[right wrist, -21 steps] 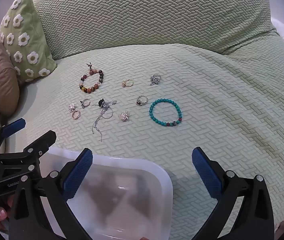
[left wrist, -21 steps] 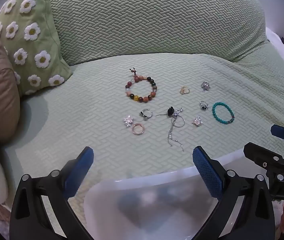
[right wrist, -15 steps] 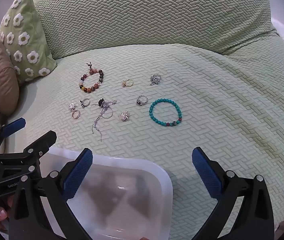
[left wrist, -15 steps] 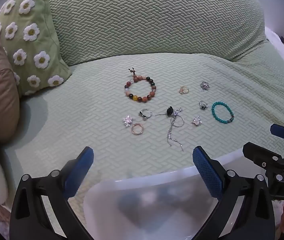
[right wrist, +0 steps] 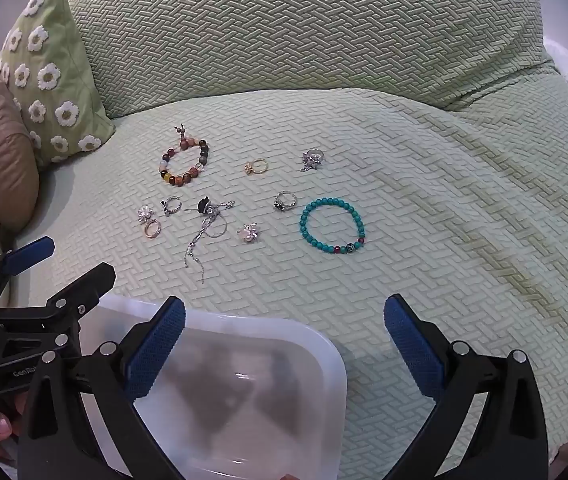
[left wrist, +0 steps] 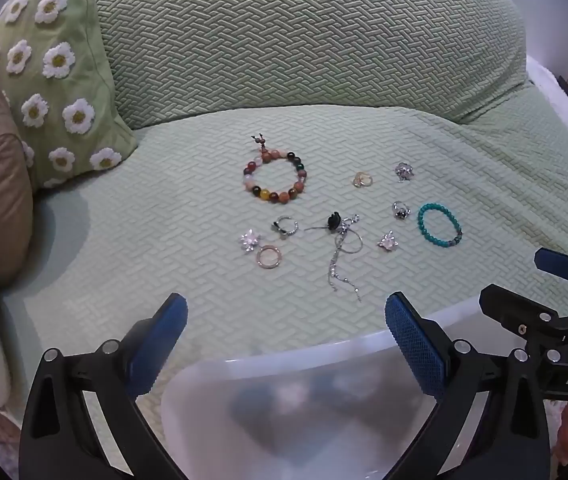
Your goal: Organize jewelry
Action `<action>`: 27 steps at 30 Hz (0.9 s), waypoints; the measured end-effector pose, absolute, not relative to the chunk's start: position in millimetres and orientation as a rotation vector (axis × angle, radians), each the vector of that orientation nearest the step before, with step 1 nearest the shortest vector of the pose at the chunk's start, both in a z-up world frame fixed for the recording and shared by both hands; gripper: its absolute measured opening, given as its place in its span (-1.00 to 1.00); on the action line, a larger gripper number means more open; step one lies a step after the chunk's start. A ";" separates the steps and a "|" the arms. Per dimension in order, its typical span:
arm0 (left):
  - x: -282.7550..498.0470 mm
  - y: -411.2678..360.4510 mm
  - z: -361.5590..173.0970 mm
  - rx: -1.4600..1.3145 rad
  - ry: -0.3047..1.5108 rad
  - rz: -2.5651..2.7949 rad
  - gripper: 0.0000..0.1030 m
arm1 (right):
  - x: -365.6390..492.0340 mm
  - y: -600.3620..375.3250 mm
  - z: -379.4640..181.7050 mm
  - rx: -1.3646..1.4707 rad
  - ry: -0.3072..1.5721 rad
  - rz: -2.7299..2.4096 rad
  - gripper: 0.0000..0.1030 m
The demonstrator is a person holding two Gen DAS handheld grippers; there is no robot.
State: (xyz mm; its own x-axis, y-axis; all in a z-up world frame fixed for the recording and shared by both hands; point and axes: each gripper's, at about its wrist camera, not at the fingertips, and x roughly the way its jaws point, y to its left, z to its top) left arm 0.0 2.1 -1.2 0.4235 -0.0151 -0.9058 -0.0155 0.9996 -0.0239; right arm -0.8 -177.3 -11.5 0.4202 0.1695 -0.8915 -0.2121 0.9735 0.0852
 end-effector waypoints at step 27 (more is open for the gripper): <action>1.0 1.7 -2.7 -0.015 1.140 0.011 0.85 | -1.2 -176.1 -12.1 -0.054 1.111 0.238 0.91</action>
State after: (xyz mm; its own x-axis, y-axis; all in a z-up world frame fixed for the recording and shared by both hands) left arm 1.0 1.7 -2.7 0.4173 0.0013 -0.9087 -0.0167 0.9998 -0.0063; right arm -1.2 -176.1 -12.1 0.4208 0.1636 -0.8923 -0.2169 0.9732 0.0761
